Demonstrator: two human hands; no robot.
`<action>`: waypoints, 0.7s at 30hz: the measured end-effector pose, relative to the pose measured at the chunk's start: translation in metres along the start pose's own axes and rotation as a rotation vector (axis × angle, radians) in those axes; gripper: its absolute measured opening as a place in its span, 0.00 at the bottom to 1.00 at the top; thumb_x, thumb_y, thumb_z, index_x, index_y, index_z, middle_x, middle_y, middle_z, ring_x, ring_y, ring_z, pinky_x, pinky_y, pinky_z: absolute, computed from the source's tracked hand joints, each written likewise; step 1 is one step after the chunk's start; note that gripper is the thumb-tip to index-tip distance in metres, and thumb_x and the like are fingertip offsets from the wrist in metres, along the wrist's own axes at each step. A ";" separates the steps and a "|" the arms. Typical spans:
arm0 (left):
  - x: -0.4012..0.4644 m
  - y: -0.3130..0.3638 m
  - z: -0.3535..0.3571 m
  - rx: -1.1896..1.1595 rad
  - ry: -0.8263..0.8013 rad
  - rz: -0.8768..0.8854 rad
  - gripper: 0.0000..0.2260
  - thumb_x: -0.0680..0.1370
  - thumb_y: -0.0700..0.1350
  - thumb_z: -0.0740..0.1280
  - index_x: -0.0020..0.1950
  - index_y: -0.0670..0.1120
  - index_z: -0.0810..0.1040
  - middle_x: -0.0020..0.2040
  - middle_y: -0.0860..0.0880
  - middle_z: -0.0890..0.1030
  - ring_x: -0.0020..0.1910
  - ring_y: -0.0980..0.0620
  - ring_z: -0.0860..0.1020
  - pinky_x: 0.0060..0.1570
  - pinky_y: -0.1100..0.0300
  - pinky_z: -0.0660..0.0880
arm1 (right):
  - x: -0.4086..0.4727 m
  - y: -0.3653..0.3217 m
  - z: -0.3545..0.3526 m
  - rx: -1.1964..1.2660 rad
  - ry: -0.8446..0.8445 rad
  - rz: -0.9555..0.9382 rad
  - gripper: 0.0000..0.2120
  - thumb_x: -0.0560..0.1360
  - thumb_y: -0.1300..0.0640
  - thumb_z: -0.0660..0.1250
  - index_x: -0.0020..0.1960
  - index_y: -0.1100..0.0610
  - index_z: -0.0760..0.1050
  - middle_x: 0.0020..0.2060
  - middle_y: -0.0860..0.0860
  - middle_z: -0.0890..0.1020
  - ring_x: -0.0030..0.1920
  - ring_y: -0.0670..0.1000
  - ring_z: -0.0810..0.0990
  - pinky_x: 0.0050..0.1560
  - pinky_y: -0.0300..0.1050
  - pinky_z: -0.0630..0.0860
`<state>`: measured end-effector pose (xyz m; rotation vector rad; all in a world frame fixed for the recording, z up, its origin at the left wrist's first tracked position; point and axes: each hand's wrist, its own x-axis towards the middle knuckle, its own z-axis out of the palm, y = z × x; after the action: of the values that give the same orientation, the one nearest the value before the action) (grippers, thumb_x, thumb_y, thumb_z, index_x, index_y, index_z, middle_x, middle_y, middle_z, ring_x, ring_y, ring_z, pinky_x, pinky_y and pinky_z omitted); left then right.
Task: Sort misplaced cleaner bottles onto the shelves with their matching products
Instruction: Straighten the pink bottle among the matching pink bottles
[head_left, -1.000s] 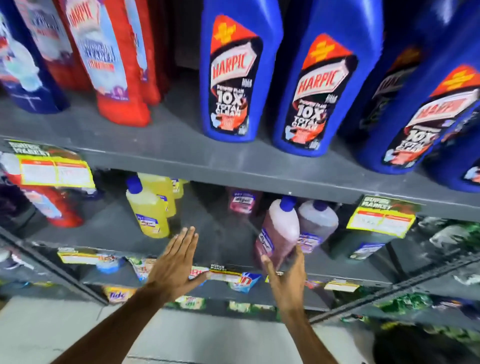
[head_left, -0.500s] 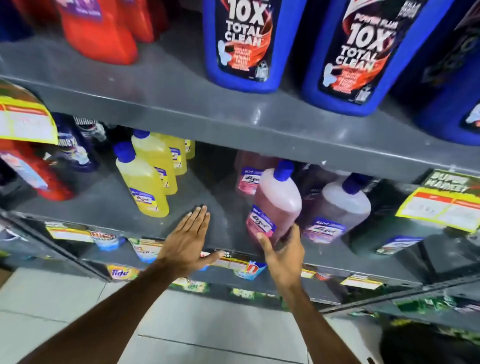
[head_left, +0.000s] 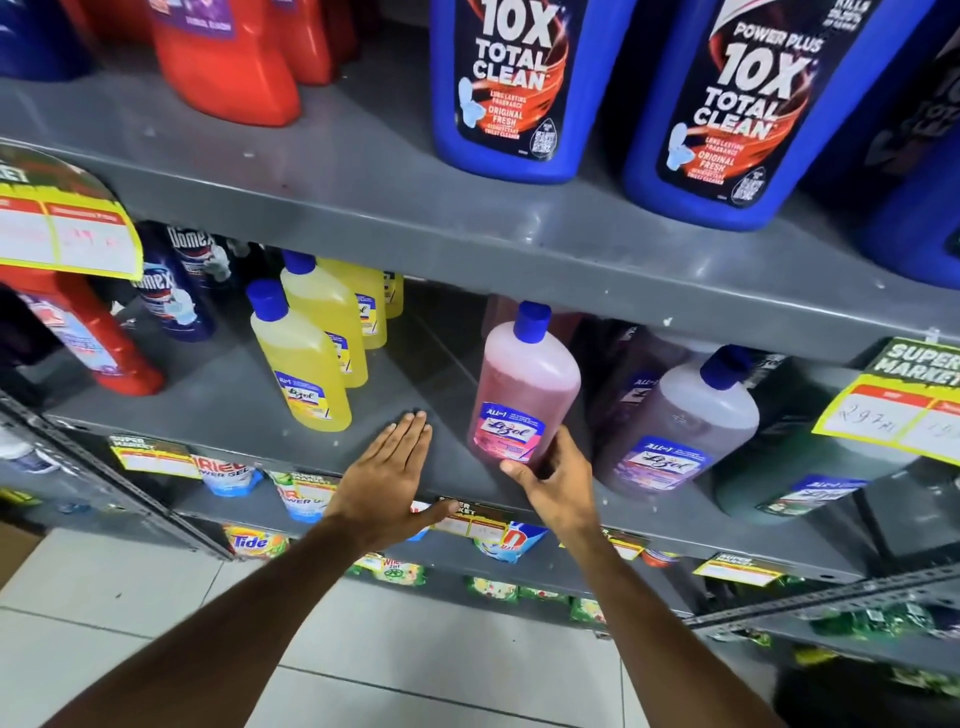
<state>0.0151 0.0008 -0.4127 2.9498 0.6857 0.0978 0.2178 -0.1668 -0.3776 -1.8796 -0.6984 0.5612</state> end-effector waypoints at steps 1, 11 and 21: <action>0.000 0.000 0.000 -0.003 -0.004 0.000 0.49 0.79 0.76 0.50 0.84 0.38 0.49 0.86 0.39 0.50 0.85 0.43 0.49 0.83 0.46 0.54 | 0.000 0.001 0.000 0.003 0.003 -0.001 0.30 0.71 0.53 0.83 0.67 0.45 0.73 0.58 0.44 0.86 0.57 0.43 0.86 0.60 0.48 0.84; 0.000 -0.003 0.004 -0.009 -0.006 0.010 0.50 0.79 0.77 0.48 0.85 0.39 0.46 0.86 0.40 0.48 0.85 0.44 0.47 0.84 0.47 0.51 | -0.001 0.007 0.001 -0.014 0.006 0.025 0.28 0.74 0.56 0.81 0.67 0.43 0.70 0.59 0.43 0.83 0.58 0.43 0.84 0.62 0.48 0.81; 0.001 -0.003 0.008 -0.041 0.035 0.000 0.49 0.79 0.77 0.50 0.85 0.40 0.48 0.86 0.41 0.49 0.85 0.45 0.48 0.83 0.49 0.47 | 0.004 0.016 0.003 -0.019 -0.010 0.034 0.30 0.74 0.57 0.80 0.68 0.43 0.69 0.59 0.40 0.83 0.61 0.41 0.83 0.64 0.47 0.80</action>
<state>0.0151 0.0030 -0.4212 2.9156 0.6805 0.1614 0.2220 -0.1676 -0.3936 -1.9110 -0.6818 0.5881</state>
